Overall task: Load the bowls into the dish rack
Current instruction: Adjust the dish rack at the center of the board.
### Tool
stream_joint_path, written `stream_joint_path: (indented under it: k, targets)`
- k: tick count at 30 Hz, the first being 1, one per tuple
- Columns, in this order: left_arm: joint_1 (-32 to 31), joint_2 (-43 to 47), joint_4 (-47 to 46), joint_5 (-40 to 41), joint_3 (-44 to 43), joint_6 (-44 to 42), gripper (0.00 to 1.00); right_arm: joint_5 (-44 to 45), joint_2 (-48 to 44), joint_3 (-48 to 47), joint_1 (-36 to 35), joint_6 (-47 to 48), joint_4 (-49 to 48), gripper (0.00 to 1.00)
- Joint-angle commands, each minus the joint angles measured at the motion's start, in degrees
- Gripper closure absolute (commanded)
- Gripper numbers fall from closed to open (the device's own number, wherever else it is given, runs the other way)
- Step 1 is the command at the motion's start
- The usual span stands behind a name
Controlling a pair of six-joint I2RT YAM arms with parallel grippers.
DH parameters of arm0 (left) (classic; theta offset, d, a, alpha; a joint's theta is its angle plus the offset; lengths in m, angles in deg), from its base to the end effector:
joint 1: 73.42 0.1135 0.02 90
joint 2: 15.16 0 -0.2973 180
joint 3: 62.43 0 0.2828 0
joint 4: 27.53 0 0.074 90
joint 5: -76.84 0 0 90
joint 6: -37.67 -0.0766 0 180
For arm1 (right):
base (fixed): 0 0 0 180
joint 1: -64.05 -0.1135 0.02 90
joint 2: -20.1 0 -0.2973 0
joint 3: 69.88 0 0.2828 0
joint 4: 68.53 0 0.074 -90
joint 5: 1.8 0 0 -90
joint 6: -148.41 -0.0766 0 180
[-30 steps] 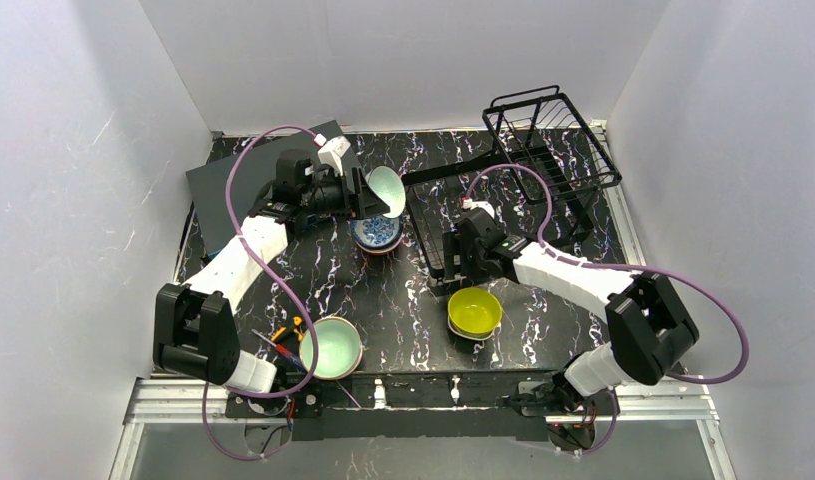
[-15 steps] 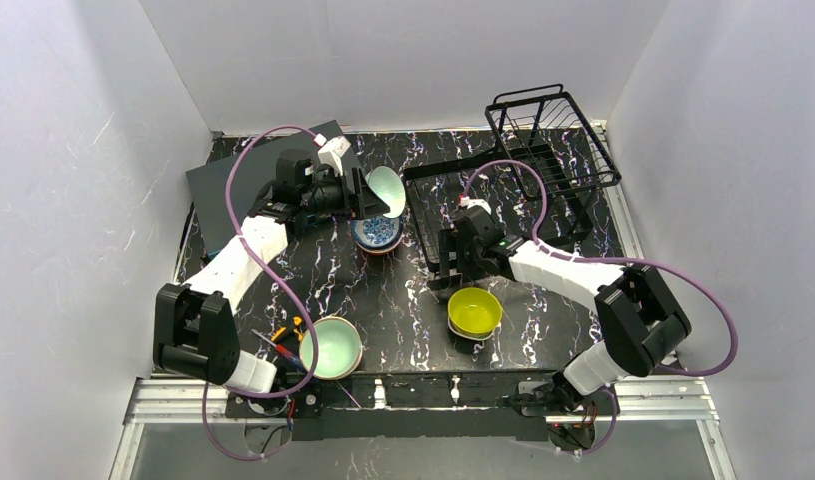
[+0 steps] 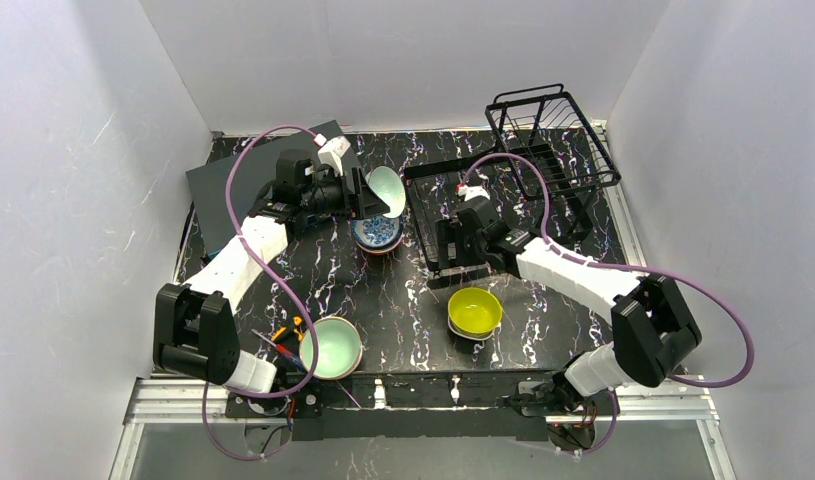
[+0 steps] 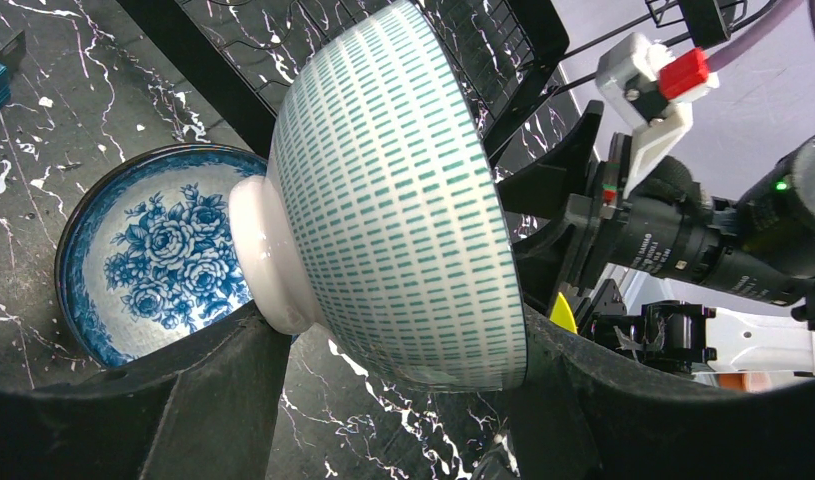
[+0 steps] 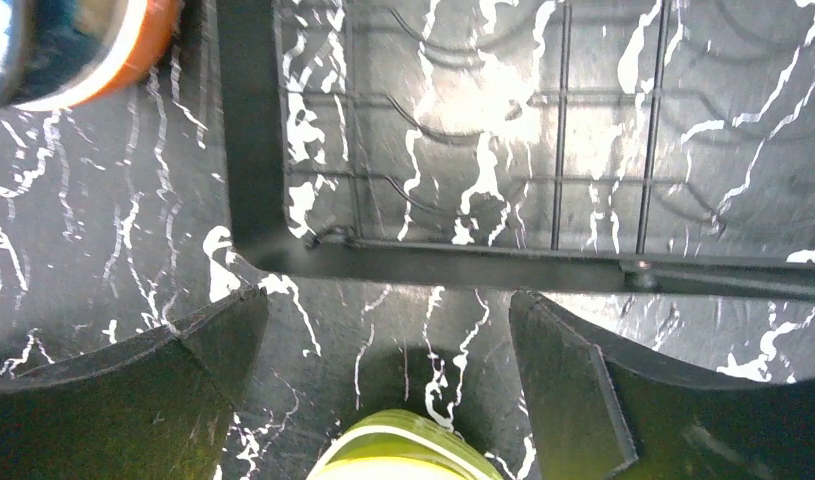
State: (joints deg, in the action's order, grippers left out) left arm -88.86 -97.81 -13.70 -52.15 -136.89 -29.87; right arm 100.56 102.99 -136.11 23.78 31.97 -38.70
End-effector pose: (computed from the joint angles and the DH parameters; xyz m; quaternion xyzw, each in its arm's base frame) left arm 0.3589 -0.1491 0.3180 0.1384 0.7916 -0.4328 0.4086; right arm 0.2827 0.2180 0.2195 -0.0716 0.9215 0.1191 0.3628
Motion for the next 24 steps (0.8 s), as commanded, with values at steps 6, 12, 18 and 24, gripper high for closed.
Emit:
stream_joint_path:
  k: [6,12,18,24]
  targets:
    - [-0.1,3.7,-1.9,-0.7,-0.8,-1.3,1.00,-3.0,4.5,-10.2,-3.2,7.7,-3.2,0.04]
    - [-0.1,4.0,-0.4,0.1,-0.6,-1.6,1.00,-6.4,12.5,-16.2,-4.5,10.1,-1.1,0.14]
    - [-0.1,4.0,-0.1,0.2,-0.7,-1.6,1.00,-7.5,13.4,-16.2,-5.0,11.2,1.1,0.33]
    - [-0.1,4.0,0.2,0.5,-0.8,-1.7,1.00,-9.3,10.4,-12.2,-5.6,12.0,3.5,0.54]
